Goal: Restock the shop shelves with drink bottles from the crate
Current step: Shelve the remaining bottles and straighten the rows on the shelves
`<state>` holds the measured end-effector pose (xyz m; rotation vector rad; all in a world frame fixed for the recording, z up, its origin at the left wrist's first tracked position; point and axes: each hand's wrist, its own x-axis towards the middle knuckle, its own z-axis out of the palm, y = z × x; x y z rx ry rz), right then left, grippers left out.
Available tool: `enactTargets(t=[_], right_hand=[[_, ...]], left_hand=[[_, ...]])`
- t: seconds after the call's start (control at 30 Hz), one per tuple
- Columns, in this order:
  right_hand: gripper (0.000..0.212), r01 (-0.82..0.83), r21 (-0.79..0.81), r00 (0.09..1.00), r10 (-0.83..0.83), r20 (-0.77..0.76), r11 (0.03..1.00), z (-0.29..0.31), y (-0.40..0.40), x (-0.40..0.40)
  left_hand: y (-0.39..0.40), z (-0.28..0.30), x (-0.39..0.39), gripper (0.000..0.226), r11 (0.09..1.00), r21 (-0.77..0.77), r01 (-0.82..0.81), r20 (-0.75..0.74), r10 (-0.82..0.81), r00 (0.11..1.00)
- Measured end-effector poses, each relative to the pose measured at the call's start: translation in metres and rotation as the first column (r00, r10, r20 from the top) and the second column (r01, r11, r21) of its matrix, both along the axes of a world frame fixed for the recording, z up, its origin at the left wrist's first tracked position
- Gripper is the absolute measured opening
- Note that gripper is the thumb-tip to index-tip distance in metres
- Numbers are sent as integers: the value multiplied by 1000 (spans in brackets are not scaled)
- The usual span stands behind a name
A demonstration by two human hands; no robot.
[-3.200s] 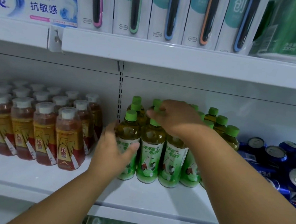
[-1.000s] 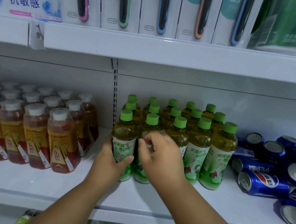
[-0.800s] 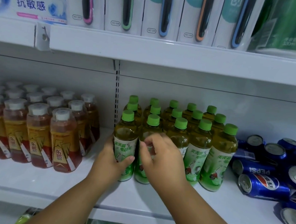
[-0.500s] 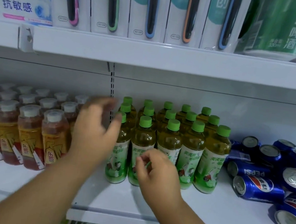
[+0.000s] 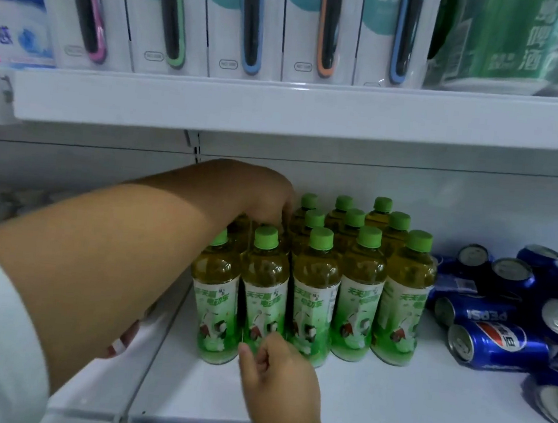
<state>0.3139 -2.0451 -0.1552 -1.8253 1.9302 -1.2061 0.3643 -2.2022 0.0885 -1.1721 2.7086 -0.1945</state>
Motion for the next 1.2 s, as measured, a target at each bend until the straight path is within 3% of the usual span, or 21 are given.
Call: enactTargets(t=[0.33, 1.03, 1.2], right_hand=[[38, 6, -16, 999, -7, -46, 1000, -1, 1, 4], [34, 6, 24, 995, -4, -95, 1000, -1, 0, 5], [26, -40, -82, 985, 25, -171, 996, 1, 4, 8]], left_hand=[[-13, 1, 6, 20, 990, -62, 126, -36, -129, 991], [-7, -1, 7, 31, 997, -33, 68, 16, -68, 998], [-3, -7, 15, 40, 998, -48, 45, -26, -47, 999]])
